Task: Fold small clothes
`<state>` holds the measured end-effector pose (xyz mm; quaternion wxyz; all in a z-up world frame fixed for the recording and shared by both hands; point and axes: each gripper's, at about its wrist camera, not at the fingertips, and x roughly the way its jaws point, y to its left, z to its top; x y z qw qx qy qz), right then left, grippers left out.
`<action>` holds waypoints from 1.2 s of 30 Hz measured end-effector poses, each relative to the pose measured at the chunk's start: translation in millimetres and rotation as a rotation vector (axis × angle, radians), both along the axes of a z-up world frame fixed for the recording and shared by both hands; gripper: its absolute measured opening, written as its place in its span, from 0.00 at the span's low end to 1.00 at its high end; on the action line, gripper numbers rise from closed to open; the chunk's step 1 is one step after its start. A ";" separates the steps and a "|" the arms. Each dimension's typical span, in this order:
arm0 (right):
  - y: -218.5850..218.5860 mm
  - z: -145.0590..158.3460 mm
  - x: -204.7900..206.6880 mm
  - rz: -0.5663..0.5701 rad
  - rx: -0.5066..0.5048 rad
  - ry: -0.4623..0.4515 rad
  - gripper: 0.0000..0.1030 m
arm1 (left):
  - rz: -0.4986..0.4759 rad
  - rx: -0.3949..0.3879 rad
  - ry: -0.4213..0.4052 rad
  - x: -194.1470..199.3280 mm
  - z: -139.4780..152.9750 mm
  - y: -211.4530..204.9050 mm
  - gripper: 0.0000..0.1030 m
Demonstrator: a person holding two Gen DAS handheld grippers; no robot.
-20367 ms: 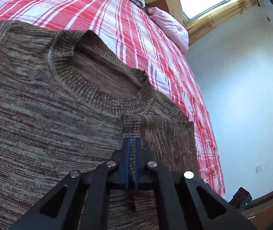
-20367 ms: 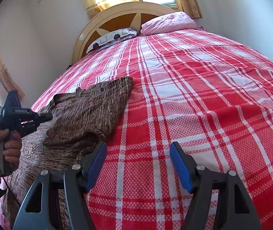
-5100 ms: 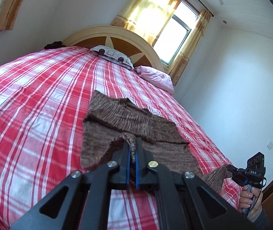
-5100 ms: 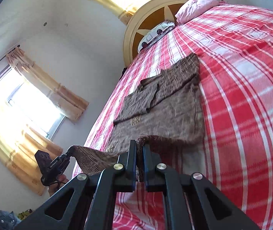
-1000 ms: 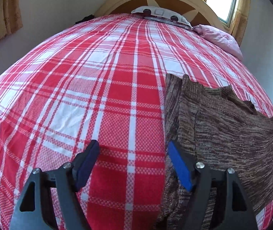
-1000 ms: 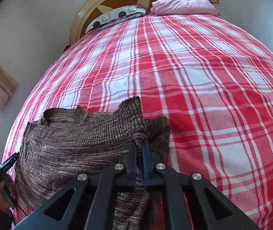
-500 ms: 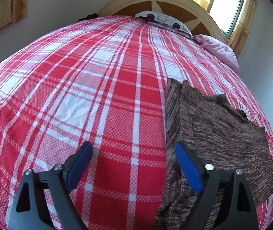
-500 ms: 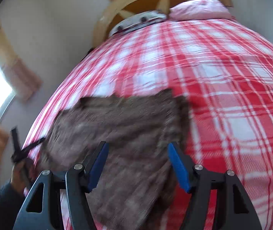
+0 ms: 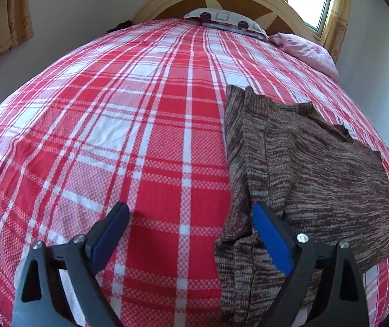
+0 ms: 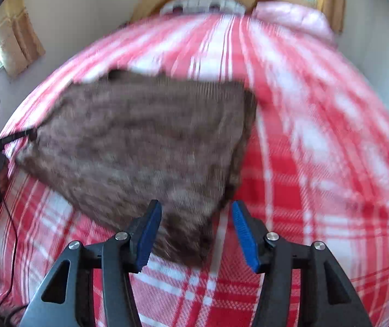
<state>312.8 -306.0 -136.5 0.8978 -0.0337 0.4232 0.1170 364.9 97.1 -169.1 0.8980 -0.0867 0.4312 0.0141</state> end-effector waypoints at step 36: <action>218.7 -20.4 -27.5 0.407 -0.220 -0.108 0.55 | 0.175 0.079 0.028 -36.1 0.9 31.8 0.96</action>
